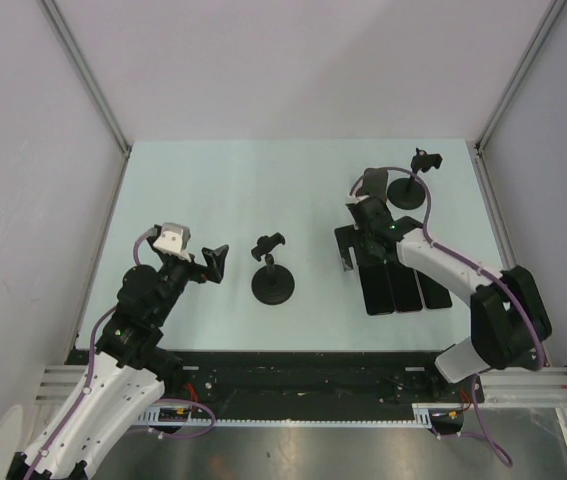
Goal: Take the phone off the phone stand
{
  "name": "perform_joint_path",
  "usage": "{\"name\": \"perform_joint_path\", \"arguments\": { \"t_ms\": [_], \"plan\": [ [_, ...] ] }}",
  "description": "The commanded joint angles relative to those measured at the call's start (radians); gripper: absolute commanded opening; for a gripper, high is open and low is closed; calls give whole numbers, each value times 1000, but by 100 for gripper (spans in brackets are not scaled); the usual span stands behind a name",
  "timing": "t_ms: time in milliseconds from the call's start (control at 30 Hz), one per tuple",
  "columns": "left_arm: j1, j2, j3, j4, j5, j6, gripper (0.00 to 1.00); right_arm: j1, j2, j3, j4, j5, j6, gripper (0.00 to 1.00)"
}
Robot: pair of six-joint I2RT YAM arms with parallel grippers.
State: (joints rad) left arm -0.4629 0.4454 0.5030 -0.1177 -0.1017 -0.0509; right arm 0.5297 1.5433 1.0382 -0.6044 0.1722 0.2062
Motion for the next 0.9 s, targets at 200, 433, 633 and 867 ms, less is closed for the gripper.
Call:
{"name": "perform_joint_path", "arguments": {
  "t_ms": [200, 433, 633, 867],
  "plan": [
    [-5, 3, -4, 18, 8, 19, 100, 160, -179, 138, 222, -276, -176, 87],
    [-6, -8, -4, 18, 8, 19, 100, 225, -141, 232, 284, -346, -179, 80],
    [-5, -17, -4, 16, 8, 19, 100, 271, -69, 293, 276, -350, -195, 68],
    [-6, -19, -3, 18, 8, 20, 100, 288, -12, 335, 259, -344, -205, 50]
  ]
}}
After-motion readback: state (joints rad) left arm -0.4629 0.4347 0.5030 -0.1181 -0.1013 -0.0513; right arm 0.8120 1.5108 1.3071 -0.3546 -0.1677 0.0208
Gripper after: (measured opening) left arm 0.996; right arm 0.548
